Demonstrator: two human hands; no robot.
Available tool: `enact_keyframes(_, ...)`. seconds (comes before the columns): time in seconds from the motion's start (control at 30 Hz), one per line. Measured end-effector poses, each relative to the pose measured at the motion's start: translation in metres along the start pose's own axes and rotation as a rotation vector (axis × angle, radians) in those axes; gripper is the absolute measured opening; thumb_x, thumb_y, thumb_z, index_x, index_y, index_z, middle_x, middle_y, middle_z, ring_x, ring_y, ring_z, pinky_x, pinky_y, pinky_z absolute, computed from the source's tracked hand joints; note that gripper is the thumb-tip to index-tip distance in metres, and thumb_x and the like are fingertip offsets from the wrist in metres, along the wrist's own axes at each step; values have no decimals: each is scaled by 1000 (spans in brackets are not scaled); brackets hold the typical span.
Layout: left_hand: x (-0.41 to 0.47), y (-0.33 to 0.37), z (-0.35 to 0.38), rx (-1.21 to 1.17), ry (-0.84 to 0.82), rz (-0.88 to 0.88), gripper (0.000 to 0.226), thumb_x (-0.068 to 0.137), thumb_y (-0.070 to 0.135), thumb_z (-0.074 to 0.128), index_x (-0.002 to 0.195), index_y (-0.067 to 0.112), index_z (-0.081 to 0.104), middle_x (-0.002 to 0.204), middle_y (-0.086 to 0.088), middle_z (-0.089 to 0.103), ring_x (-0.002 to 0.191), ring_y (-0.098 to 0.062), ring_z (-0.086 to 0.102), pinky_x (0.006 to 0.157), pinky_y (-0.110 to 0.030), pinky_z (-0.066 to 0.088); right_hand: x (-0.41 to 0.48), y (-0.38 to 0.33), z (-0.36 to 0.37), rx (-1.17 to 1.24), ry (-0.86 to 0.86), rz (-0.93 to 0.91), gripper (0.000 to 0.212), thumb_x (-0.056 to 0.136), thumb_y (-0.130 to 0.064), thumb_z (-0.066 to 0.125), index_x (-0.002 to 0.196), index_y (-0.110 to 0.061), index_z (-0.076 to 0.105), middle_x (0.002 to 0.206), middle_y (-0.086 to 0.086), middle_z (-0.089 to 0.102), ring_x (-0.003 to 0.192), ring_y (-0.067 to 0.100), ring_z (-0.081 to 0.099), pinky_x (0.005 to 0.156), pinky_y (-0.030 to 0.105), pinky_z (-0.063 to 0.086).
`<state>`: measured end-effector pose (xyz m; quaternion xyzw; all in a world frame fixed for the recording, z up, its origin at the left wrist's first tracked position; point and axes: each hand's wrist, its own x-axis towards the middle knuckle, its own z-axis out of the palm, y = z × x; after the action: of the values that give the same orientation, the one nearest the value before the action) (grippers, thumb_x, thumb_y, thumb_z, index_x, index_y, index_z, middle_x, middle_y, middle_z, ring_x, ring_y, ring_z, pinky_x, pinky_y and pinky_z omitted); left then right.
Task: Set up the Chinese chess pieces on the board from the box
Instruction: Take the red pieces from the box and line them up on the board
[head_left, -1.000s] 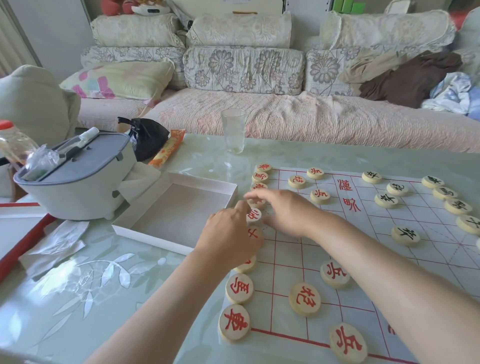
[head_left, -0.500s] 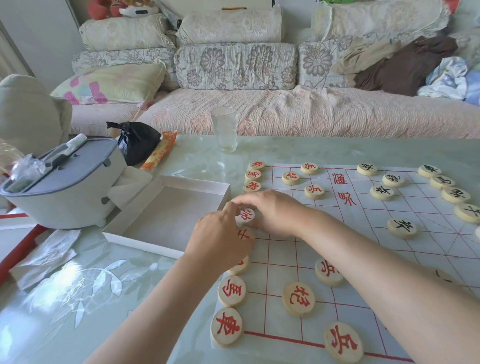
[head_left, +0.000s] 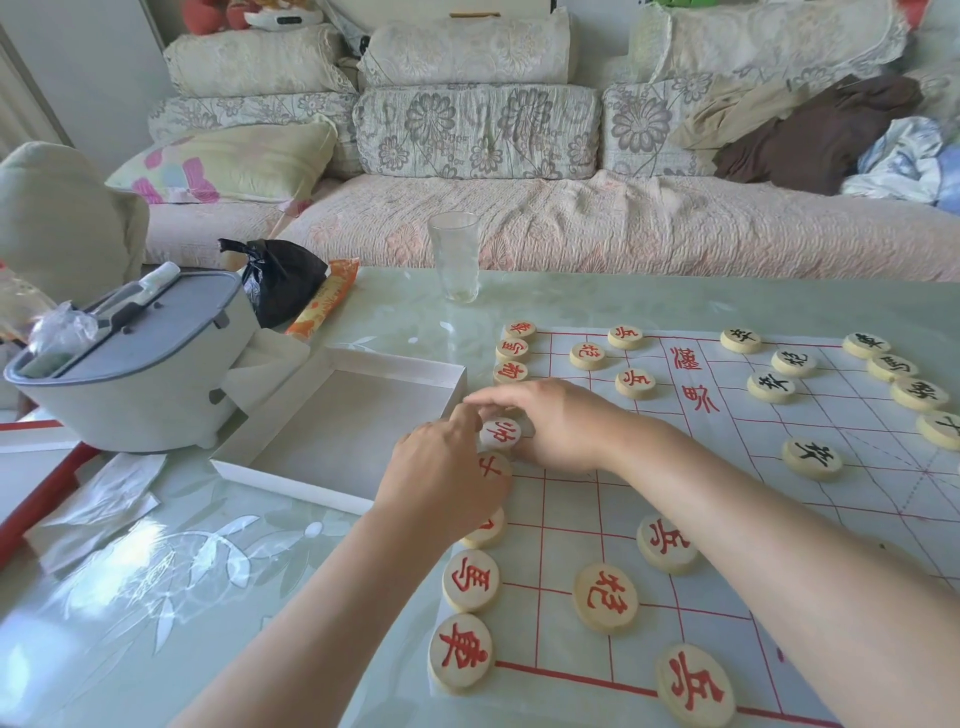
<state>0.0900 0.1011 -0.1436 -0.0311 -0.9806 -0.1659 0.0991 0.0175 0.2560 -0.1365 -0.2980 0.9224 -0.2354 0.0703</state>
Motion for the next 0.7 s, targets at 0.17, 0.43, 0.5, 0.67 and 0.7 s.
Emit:
enact_keyframes(0.17,9,0,-10,-55,57,9,48,84,55,55,120,24,49,110,4,59,104,-19,53,88,-33,43,2,10,-16,106,177,15,60,86,-9,65,140,-32,53,129,-14,61,69,-26,49,67,-1,33)
enact_keyframes(0.43,32,-10,-11,73,-99,125,41,93,45,48,132,33,51,131,6,51,125,-17,37,103,-33,29,21,25,-18,-144,157,124,44,87,-34,69,130,-39,59,125,-9,55,115,14,56,88,29,44)
enact_keyframes(0.5,39,-9,-10,88,-100,146,42,93,44,48,133,32,50,133,6,50,126,-17,36,104,-33,28,28,24,-23,-204,65,115,52,86,-29,68,135,-41,55,132,-7,51,119,17,54,93,32,45)
enact_keyframes(0.67,48,-10,-4,80,-131,178,44,91,40,47,134,32,51,134,7,48,127,-15,31,105,-30,25,48,17,-33,-322,-136,19,42,90,-40,64,130,-47,56,108,-11,48,104,16,56,79,31,44)
enact_keyframes(0.7,49,-11,-3,84,-131,182,43,91,40,46,133,34,51,135,7,46,127,-15,29,106,-30,24,53,17,-33,-347,-140,3,38,90,-44,65,127,-47,58,100,-13,46,98,14,55,75,30,42)
